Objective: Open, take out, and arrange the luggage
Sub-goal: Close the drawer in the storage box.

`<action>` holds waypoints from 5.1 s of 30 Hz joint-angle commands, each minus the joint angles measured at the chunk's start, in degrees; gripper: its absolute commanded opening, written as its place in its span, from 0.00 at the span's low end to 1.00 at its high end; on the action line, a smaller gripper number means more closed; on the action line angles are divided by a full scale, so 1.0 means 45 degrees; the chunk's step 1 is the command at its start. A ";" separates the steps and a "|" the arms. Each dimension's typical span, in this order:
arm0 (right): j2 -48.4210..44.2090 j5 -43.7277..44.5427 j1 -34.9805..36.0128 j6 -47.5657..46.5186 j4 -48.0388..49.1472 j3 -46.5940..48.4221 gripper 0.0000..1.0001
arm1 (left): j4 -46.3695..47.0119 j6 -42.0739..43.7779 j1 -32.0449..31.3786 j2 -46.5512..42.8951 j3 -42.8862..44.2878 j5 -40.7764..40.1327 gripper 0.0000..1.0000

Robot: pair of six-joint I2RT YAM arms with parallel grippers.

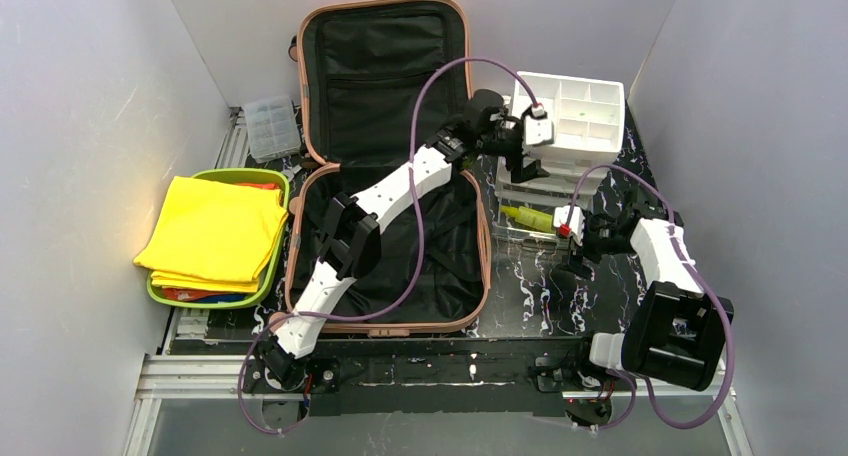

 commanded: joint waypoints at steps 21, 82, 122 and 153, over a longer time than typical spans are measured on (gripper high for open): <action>-0.0204 0.0577 0.1486 0.2361 0.5551 -0.1735 0.82 | -0.3397 0.2181 -0.1037 -0.0498 -0.0351 -0.1646 0.11; 0.2310 0.1936 0.3115 0.2513 0.1581 0.1472 0.53 | -0.6795 0.0952 0.0090 -0.0322 0.0352 0.1043 0.00; -0.2151 0.3554 0.3121 0.4103 0.3264 -0.2129 0.13 | -0.5851 -0.6816 -0.1876 -0.1461 -0.1640 -0.1312 0.00; -0.1280 0.4191 0.3116 0.5572 0.4407 0.0175 0.50 | -0.5942 -0.4931 -0.1038 0.0003 0.0382 -0.3128 0.29</action>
